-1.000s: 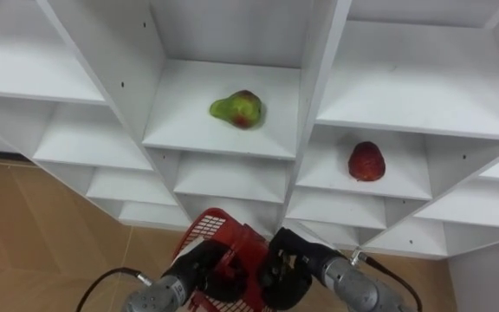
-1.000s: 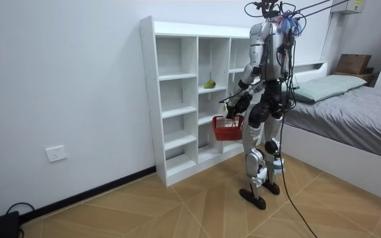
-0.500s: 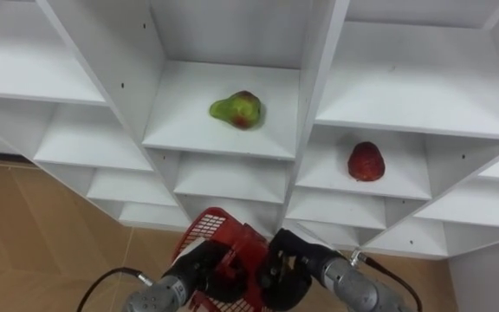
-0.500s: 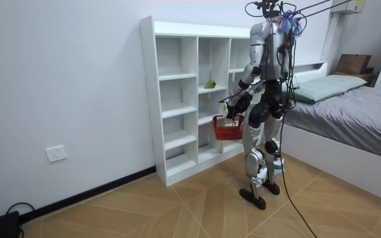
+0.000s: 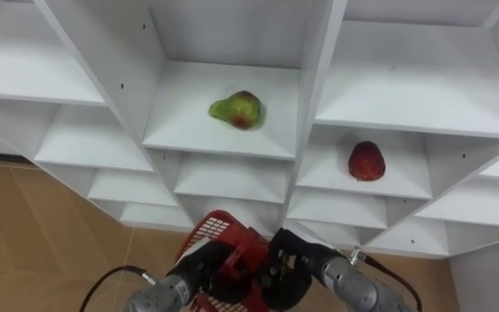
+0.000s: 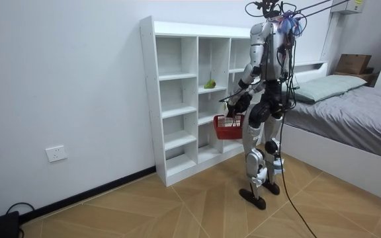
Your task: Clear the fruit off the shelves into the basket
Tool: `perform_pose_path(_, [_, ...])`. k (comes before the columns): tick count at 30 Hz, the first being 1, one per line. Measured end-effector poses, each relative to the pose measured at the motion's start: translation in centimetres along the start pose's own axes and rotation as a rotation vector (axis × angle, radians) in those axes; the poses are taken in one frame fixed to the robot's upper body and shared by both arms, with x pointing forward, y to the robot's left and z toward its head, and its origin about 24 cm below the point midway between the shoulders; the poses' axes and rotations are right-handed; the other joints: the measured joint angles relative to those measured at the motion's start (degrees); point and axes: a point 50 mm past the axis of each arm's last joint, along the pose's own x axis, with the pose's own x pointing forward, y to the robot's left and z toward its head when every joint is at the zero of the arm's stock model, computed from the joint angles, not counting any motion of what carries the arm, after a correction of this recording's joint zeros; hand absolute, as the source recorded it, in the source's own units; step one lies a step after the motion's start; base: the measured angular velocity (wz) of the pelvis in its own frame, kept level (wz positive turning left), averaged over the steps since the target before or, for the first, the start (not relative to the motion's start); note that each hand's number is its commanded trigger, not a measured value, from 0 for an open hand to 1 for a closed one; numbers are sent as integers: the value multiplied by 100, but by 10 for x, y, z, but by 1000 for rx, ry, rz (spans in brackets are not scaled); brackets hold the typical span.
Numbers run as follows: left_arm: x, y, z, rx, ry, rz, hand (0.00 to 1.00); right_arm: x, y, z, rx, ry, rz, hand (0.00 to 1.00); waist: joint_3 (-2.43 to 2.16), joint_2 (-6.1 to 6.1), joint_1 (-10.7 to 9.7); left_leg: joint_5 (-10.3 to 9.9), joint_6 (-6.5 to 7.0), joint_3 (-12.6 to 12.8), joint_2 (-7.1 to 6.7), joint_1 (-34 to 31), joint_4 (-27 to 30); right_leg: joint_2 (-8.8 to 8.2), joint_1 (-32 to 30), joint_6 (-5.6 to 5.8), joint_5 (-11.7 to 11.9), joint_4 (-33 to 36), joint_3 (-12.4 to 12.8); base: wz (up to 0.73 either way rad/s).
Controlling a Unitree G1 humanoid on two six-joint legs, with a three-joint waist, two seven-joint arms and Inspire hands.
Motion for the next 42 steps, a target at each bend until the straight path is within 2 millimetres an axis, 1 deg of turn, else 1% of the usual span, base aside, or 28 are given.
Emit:
perform_pose_path(2, [0, 0, 2, 0, -11, 0, 100, 0, -2, 0, 6, -3, -8, 100, 3, 16, -6, 0, 0, 0, 0, -4, 3, 0, -4, 0, 0, -1, -3, 0])
perform_pose_path(3, [0, 0, 4, 3, -16, 0, 100, 0, -2, 0, 6, -5, -14, 97, 0, 27, -6, 0, 0, 0, 0, -4, 3, 1, -4, 0, 0, 0, -4, 0])
perform_pose_path(4, [1, -1, 5, 5, -20, -1, 100, 0, -2, 1, 5, -7, -18, 70, 0, 36, -7, 0, 0, 0, 1, -4, 3, 2, -4, -1, 0, -1, -5, 0])
perform_pose_path(5, [1, -1, 5, 8, -21, -2, 100, 0, -2, 1, 5, -8, -20, 67, 0, 39, -7, 0, 0, 0, 1, -4, 2, 2, -3, 0, 0, -2, -6, 0])
perform_pose_path(6, [1, -1, 5, 8, -21, 2, 100, 0, -3, 1, 5, -8, -24, 58, 1, 43, -7, 0, 0, 0, 1, -4, 2, 2, -4, -1, 0, -2, -5, 0])
perform_pose_path(7, [1, 0, 5, 8, -21, 3, 100, 0, -3, 1, 5, -7, -27, 45, 1, 44, -7, 0, 0, 0, 1, -5, 2, 2, -4, -1, 0, -3, -5, 0])
perform_pose_path(8, [1, 0, 5, 8, -21, 3, 100, 0, -3, 1, 5, -7, -29, 5, 1, 43, -7, 0, 0, -1, 1, -5, 2, 2, -4, -1, 0, -4, -5, 0])
perform_pose_path(9, [1, -1, 5, 6, -22, 2, 100, 0, -3, 1, 6, -8, -35, 0, 1, 43, -5, 0, 0, -1, 1, -5, 2, 2, -4, 0, 0, -3, -4, 0])
perform_pose_path(14, [2, -3, 7, -10, -31, -3, 100, 0, -5, 1, 9, -10, -58, 0, 2, 44, -8, 0, 0, -4, 2, -8, 2, 1, -2, 0, 0, -3, -12, 0])
perform_pose_path(20, [3, -5, 9, -26, -39, 1, 100, 0, -5, 2, 53, -17, -70, 0, 8, 53, -8, 0, 0, -5, -1, -12, 0, -1, 0, 0, 0, -4, -21, 0])
perform_pose_path(24, [5, -10, 13, -49, -56, -10, 100, 1, -5, 3, 80, -25, -69, 0, 11, 57, -6, 0, 0, 5, -1, -12, -3, -3, -3, 0, 0, -4, -18, 0])
perform_pose_path(38, [6, -14, 14, -63, -60, -24, 100, 0, -5, 4, 82, -41, -70, 0, 12, 56, -36, 0, 0, 1, 1, -8, -13, 0, -1, 0, 0, -12, -18, 0])
perform_pose_path(42, [6, -15, 14, -74, -63, -31, 100, 0, -5, 3, 105, -37, -78, 0, 18, 46, -76, 0, 0, 0, 1, 1, -13, -1, 6, 0, 0, -11, -19, 0])
